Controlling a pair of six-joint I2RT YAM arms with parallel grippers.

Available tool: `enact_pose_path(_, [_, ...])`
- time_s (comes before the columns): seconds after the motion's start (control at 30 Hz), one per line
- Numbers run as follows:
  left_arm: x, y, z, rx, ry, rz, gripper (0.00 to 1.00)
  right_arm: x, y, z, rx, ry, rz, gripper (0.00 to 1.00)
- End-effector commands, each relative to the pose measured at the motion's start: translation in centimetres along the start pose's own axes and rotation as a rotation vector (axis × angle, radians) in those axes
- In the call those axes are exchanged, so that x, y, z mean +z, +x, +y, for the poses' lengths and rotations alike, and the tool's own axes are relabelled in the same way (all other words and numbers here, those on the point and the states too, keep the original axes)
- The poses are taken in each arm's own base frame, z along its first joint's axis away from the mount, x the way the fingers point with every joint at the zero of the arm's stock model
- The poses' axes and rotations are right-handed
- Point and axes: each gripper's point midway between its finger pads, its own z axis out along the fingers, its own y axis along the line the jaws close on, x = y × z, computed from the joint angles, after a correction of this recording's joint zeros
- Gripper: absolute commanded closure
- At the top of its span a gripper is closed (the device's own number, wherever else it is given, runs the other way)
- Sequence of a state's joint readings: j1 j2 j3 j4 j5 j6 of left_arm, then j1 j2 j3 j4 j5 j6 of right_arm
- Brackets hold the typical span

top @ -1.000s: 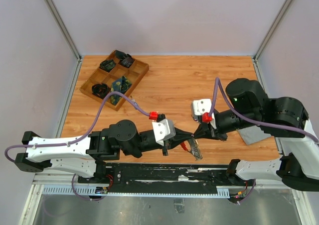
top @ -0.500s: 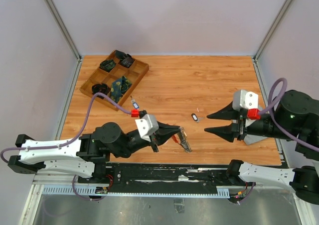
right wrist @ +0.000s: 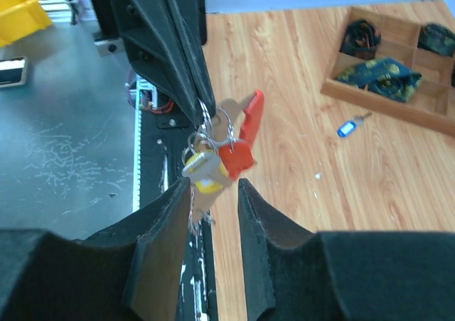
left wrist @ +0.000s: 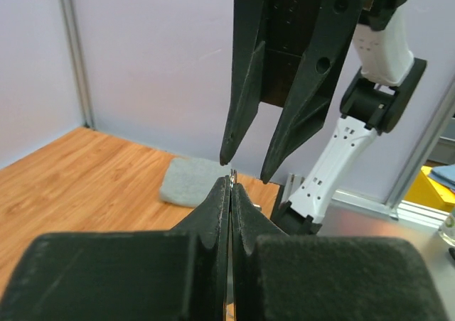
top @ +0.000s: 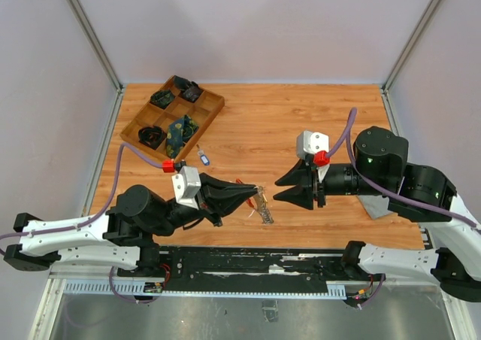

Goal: Put the keys on the keyring

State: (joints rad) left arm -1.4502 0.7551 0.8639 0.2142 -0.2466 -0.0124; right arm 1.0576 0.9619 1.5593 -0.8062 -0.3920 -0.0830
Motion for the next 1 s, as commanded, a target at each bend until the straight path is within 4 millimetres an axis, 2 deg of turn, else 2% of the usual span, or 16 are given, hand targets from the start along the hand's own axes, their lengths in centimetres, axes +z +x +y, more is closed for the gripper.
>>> enact_pose_path(0.0, [0.1, -2.5, -1.7, -0.033, 0.091, -0.086, 0.99, -0.3, -3.1, 2.8, -0.079, -0.147, -0.153, 0.65])
enact_pose_path(0.23, [0.4, -2.5, -2.5, -0.026, 0.135, -0.076, 1.00, 0.1, -3.0, 3.6, -0.080, -0.199, -0.164, 0.65])
enact_pose_path(0.57, [0.4, -2.7, -3.1, -0.029, 0.164, -0.078, 1.00, 0.9, -1.6, 4.5, -0.055, -0.271, -0.106, 0.69])
enact_pose_path(0.97, [0.1, -3.4, -3.2, -0.030, 0.178, -0.098, 1.00, 1.3, -0.7, 4.3, -0.046, -0.270, -0.080, 0.69])
